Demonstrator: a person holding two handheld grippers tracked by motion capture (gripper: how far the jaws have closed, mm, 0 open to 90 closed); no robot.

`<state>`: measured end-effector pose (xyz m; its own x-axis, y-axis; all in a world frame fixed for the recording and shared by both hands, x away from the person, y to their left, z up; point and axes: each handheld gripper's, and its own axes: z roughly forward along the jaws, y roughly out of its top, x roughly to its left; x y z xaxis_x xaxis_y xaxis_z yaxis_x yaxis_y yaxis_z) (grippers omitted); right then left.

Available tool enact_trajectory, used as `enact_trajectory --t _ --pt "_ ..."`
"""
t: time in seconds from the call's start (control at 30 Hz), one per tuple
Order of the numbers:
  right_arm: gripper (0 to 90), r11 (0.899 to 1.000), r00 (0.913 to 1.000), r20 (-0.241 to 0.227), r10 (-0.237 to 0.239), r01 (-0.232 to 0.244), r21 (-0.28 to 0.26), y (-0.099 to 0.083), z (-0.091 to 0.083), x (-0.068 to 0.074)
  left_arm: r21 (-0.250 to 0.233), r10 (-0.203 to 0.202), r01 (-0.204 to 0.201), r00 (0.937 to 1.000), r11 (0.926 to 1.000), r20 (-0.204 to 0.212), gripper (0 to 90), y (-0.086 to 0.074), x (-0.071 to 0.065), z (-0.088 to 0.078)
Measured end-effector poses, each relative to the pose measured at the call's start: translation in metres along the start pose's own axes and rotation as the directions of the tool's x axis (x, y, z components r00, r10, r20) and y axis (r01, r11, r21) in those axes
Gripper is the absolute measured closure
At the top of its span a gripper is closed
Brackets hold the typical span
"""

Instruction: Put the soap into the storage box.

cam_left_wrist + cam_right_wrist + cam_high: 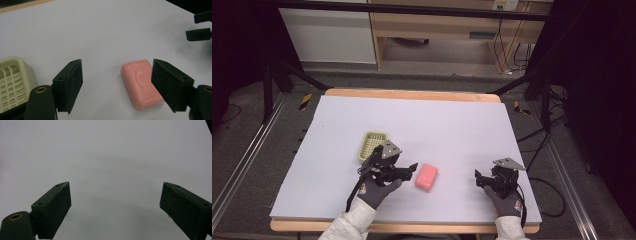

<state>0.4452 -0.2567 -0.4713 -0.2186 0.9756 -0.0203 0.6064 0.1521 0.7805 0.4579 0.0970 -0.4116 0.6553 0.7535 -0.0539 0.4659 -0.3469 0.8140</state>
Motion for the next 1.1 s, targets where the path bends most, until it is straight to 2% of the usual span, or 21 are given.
enact_trajectory --t 0.43,0.83,1.1 --pt "10.1 1.0 1.0 0.001 0.002 -0.002 0.0 0.0 0.0 0.0 0.017 0.007 -0.008 0.9998 0.9998 0.02 24.9 0.0 -0.011 0.013" --pt "10.1 1.0 1.0 -0.001 -0.001 0.001 0.003 0.0 0.0 0.001 0.046 0.039 -0.04 0.9986 0.9981 0.037 23.8 0.0 -0.026 0.027" --pt "10.1 1.0 1.0 -0.003 -0.001 0.001 0.006 0.0 0.0 0.001 0.084 0.045 -0.048 0.9981 0.9953 0.043 22.8 -0.002 -0.034 0.039"
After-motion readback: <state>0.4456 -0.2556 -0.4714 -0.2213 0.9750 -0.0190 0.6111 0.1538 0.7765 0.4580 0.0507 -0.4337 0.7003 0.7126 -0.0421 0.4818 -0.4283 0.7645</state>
